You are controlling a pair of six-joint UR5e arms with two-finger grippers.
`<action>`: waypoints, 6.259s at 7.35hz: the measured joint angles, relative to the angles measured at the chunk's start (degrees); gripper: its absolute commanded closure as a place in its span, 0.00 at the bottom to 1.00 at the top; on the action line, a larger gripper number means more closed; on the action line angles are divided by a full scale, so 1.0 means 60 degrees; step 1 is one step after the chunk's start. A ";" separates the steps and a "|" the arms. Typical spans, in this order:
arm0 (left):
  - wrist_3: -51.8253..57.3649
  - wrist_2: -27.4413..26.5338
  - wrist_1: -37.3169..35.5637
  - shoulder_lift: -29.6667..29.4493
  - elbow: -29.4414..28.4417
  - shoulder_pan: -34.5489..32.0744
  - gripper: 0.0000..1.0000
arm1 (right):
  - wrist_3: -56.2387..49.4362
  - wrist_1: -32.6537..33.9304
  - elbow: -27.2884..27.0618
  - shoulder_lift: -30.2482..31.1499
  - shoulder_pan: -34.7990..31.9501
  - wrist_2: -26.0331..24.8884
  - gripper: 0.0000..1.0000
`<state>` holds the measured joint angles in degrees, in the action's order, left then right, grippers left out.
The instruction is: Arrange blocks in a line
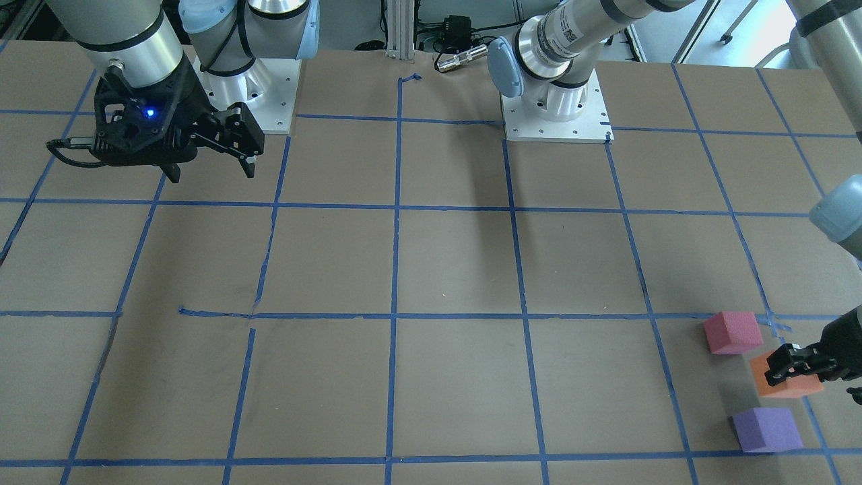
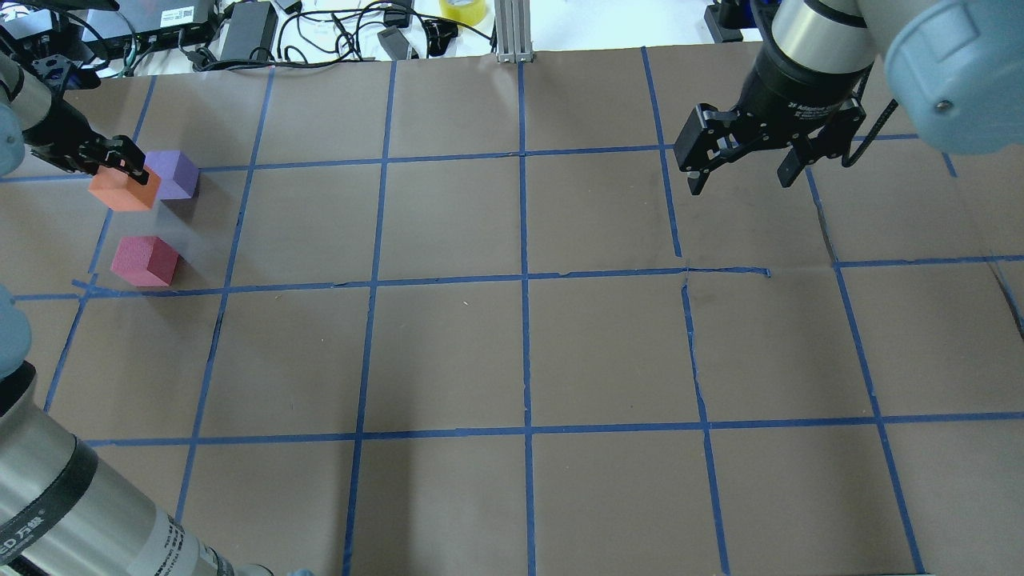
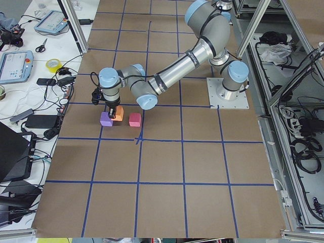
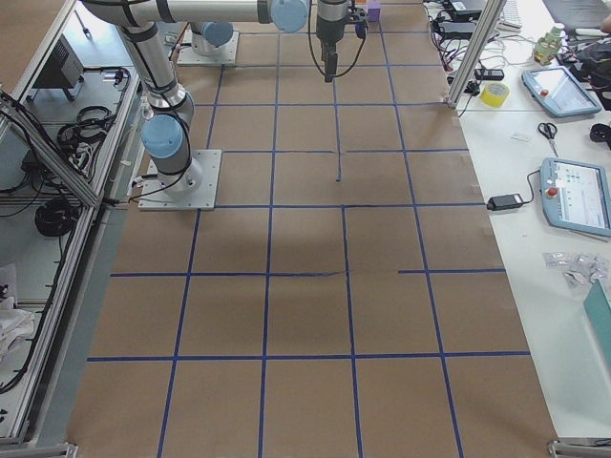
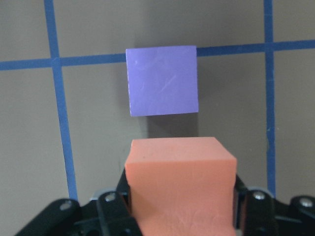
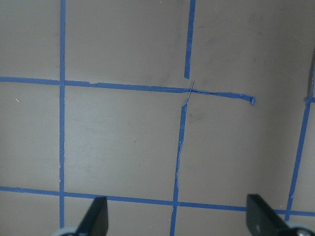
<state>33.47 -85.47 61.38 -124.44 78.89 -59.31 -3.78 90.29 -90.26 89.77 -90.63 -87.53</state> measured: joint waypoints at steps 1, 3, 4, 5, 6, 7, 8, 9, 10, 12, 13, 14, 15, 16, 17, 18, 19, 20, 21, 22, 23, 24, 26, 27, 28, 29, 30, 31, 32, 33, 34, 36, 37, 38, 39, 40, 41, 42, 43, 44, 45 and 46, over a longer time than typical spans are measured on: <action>-0.0050 0.0002 -0.0143 -0.0180 0.0009 0.0017 0.88 | 0.0003 0.0011 0.0000 -0.0003 -0.0005 -0.0003 0.00; -0.0097 -0.0011 -0.0229 -0.0366 0.0106 0.0025 0.88 | 0.0010 0.0017 0.0000 -0.0006 -0.0011 -0.0015 0.00; -0.0117 0.0000 -0.0236 -0.0403 0.0138 0.0026 0.88 | 0.0004 0.0014 0.0000 -0.0004 -0.0012 -0.0016 0.00; -0.0183 0.0035 -0.0239 -0.0453 0.0200 0.0024 0.88 | 0.0002 0.0014 0.0002 -0.0002 -0.0012 -0.0007 0.00; -0.0302 0.0136 -0.0299 -0.0522 0.0356 0.0018 0.88 | 0.0000 0.0017 0.0008 -0.0002 -0.0012 0.0016 0.00; -0.0384 0.0245 -0.0482 -0.0525 0.0514 0.0017 0.88 | 0.0003 0.0011 0.0009 -0.0002 -0.0012 0.0025 0.00; -0.0369 0.0280 -0.0678 -0.0472 0.0607 0.0020 0.88 | 0.0009 0.0006 0.0009 0.0008 -0.0013 0.0023 0.00; -0.0302 0.0278 -0.0762 -0.0411 0.0657 0.0024 0.88 | 0.0012 0.0007 0.0011 0.0011 -0.0013 0.0018 0.00; -0.0252 0.0263 -0.0794 -0.0389 0.0684 0.0025 0.88 | 0.0014 0.0009 0.0010 0.0014 -0.0012 0.0007 0.00; -0.0219 0.0219 -0.0865 -0.0474 0.0741 0.0026 0.88 | 0.0014 0.0004 0.0005 0.0021 -0.0004 -0.0010 0.00; -0.0218 0.0195 -0.0938 -0.0491 0.0851 0.0026 0.88 | 0.0014 0.0006 0.0008 0.0022 0.0000 -0.0014 0.00; -0.0221 0.0179 -0.1035 -0.0475 0.0979 0.0026 0.88 | 0.0015 0.0009 0.0012 0.0022 0.0001 -0.0016 0.00; -0.0242 0.0173 -0.1096 -0.0471 0.1044 0.0026 0.87 | 0.0014 0.0013 0.0014 0.0023 0.0002 -0.0016 0.00; -0.0275 0.0157 -0.1120 -0.0465 0.1070 0.0026 0.87 | 0.0015 0.0016 0.0014 0.0023 0.0002 -0.0017 0.00; -0.0282 0.0069 -0.1128 -0.0462 0.1075 0.0026 0.87 | 0.0015 0.0010 0.0015 0.0023 0.0002 -0.0017 0.00; -0.0277 -0.0066 -0.1132 -0.0441 0.1076 0.0027 0.87 | 0.0014 0.0005 0.0013 0.0023 0.0006 -0.0017 0.00; -0.0272 -0.0160 -0.1133 -0.0409 0.1074 0.0027 0.87 | 0.0015 0.0004 0.0007 0.0023 0.0012 -0.0017 0.00; -0.0276 -0.0225 -0.1153 -0.0409 0.1071 0.0026 0.87 | 0.0014 -0.0001 0.0002 0.0023 0.0014 -0.0017 0.00; -0.0292 -0.0251 -0.1230 -0.0438 0.1071 0.0026 0.84 | 0.0015 0.0000 0.0001 0.0023 0.0016 -0.0017 0.00; -0.0321 -0.0244 -0.1320 -0.0484 0.1075 0.0027 0.84 | 0.0014 0.0002 0.0000 0.0023 0.0016 -0.0017 0.00; -0.0430 -0.0213 -0.1369 -0.0520 0.1075 0.0025 0.84 | 0.0014 -0.0001 0.0000 0.0023 0.0017 -0.0017 0.00; -0.0605 -0.0182 -0.1381 -0.0528 0.1068 0.0010 0.84 | 0.0015 -0.0001 0.0000 0.0023 0.0021 -0.0017 0.00; -0.0760 -0.0158 -0.1325 -0.0503 0.1065 -0.0023 0.83 | 0.0014 -0.0001 0.0000 0.0023 0.0029 -0.0017 0.00; -0.0743 -0.0158 -0.1336 -0.0511 0.1072 -0.0027 0.69 | 0.0015 -0.0003 0.0000 0.0023 0.0031 -0.0017 0.00; -0.0646 -0.0178 -0.1377 -0.0536 0.1076 -0.0028 0.35 | 0.0014 -0.0004 0.0000 0.0023 0.0031 -0.0017 0.00; -0.0533 -0.0217 -0.1417 -0.0562 0.1075 -0.0028 0.00 | 0.0015 -0.0004 0.0000 0.0027 0.0031 -0.0017 0.00; -0.0419 -0.0247 -0.1531 -0.0573 0.1081 -0.0019 0.00 | 0.0015 -0.0005 0.0000 0.0033 0.0031 -0.0017 0.00; -0.0317 -0.0271 -0.1669 -0.0563 0.1081 -0.0018 0.00 | 0.0014 -0.0008 0.0000 0.0033 0.0031 -0.0017 0.00; -0.0302 -0.0403 -0.1711 -0.0481 0.1062 -0.0034 0.00 | 0.0014 -0.0017 0.0000 0.0029 0.0032 -0.0017 0.00; -0.0327 -0.0638 -0.1558 -0.0246 0.1016 -0.0123 0.00 | 0.0014 -0.0023 0.0000 0.0026 0.0032 -0.0017 0.00; -0.0352 -0.0772 -0.0960 0.0166 0.0938 -0.0287 0.00 | 0.0011 -0.0029 0.0000 0.0020 0.0036 -0.0020 0.00; -0.0890 -0.0861 0.1119 0.1551 0.0827 -0.0724 0.00 | 0.0002 -0.0026 0.0000 0.0003 0.0064 -0.0020 0.00; -0.1678 -0.0875 0.2277 0.2418 0.0808 -0.1079 0.00 | 0.0000 -0.0028 0.0000 -0.0002 0.0091 -0.0018 0.00; -0.2862 -0.0868 0.3324 0.3271 0.0770 -0.1728 0.00 | 0.0000 -0.0042 0.0000 -0.0004 0.0108 -0.0020 0.00; -0.4219 -0.0879 0.3922 0.3924 0.0693 -0.2757 0.00 | 0.0003 -0.0061 0.0000 -0.0005 0.0112 -0.0026 0.00; -0.5643 -0.0891 0.4156 0.4311 0.0637 -0.4010 0.00 | 0.0009 -0.0076 0.0000 -0.0006 0.0117 -0.0030 0.00; -0.6650 -0.0897 0.4222 0.4507 0.0613 -0.5054 0.00 | 0.0012 -0.0082 0.0000 -0.0006 0.0118 -0.0030 0.00; -0.7135 -0.0893 0.4245 0.4651 0.0589 -0.5688 0.00 | 0.0014 -0.0081 0.0000 -0.0006 0.0119 -0.0031 0.00; -0.7321 -0.0881 0.4272 0.4800 0.0586 -0.5984 0.00 | 0.0014 -0.0072 0.0000 -0.0006 0.0120 -0.0032 0.00; -0.7378 -0.0878 0.4305 0.4903 0.0617 -0.6078 0.00 | 0.0014 -0.0053 0.0000 -0.0006 0.0119 -0.0029 0.00; -0.7387 -0.0882 0.4324 0.4950 0.0661 -0.6091 0.00 | 0.0014 -0.0018 0.0000 -0.0011 0.0122 -0.0019 0.00; -0.7369 -0.0888 0.4336 0.4975 0.0688 -0.6078 0.00 | 0.0012 0.0011 0.0000 -0.0016 0.0128 -0.0003 0.00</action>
<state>-10.74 -90.80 87.40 -94.59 83.01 -95.78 -3.71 90.36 -90.26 89.68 -89.86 -87.54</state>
